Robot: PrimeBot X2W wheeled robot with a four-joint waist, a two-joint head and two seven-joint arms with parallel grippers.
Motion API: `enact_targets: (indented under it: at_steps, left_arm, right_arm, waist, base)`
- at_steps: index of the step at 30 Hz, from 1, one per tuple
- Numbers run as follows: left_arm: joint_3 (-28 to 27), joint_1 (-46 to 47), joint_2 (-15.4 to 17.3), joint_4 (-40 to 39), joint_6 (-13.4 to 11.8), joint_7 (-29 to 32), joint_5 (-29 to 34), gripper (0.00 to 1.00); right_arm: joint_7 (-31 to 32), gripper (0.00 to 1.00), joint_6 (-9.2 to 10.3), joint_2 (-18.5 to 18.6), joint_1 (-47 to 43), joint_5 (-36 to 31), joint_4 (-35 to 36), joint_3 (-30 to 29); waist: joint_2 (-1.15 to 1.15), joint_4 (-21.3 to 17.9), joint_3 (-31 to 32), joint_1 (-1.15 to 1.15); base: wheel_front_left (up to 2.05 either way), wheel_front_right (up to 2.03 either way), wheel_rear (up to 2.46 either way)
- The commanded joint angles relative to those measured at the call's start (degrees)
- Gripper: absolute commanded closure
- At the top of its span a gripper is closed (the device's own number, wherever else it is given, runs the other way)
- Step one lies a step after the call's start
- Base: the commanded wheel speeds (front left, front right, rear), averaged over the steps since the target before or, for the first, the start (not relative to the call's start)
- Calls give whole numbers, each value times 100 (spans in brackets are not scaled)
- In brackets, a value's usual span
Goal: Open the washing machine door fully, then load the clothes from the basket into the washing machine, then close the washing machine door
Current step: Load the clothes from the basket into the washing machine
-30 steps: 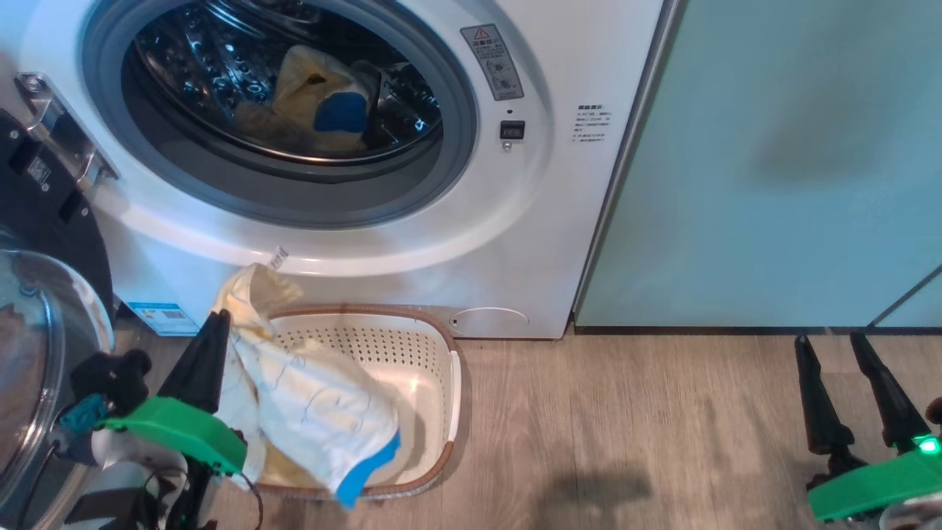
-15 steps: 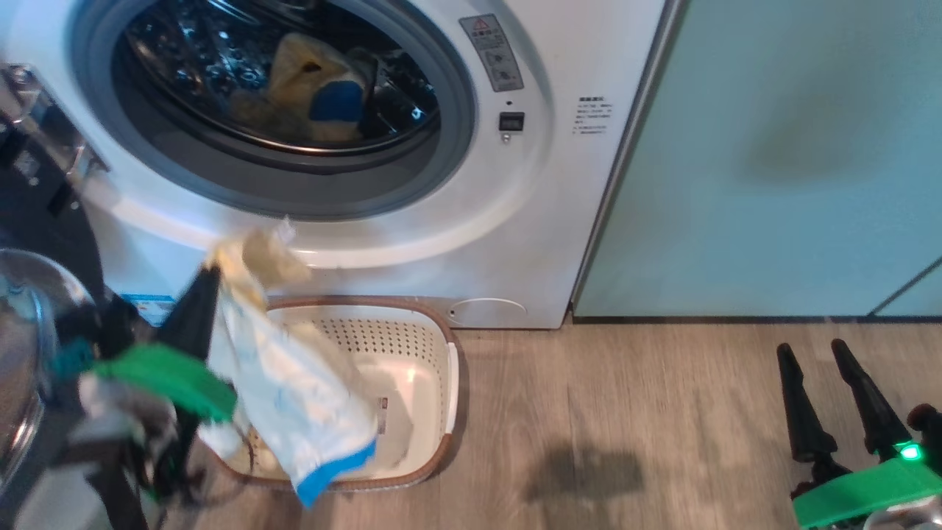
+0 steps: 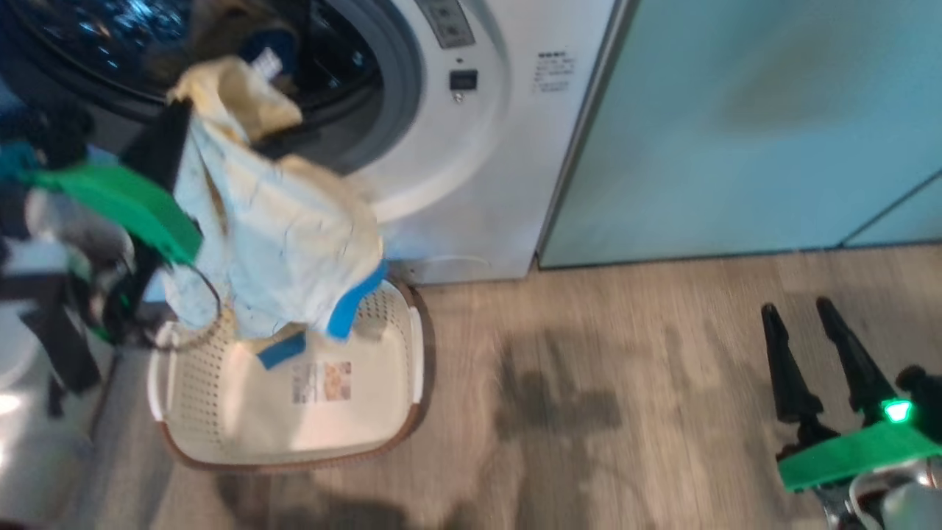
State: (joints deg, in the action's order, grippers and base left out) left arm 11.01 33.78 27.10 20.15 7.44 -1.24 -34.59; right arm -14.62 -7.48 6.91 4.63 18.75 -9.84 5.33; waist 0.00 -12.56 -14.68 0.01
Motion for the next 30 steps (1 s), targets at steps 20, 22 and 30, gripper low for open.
enact_targets:
  at_steps: [20,22,30]
  left_arm:
    - [1008,3324,1142,1811,4,429,-255,100]
    - [1074,3641,1182,2035,4,348,-176,100]
    - [1113,4668,1284,2932,-31,-350,144,100]
  right_arm:
    - [-38,0,-1,-180,946,176,227,355]
    - [-38,0,-1,-203,1033,195,239,381]
    - [-38,0,-1,-301,1284,248,249,489]
  waist:
    - [0,-913,-1723,-1]
    - [0,-979,-1887,-1]
    - [0,-1211,-2339,-1]
  base:
    - [0,0,0]
    - [0,0,0]
    - [0,0,0]
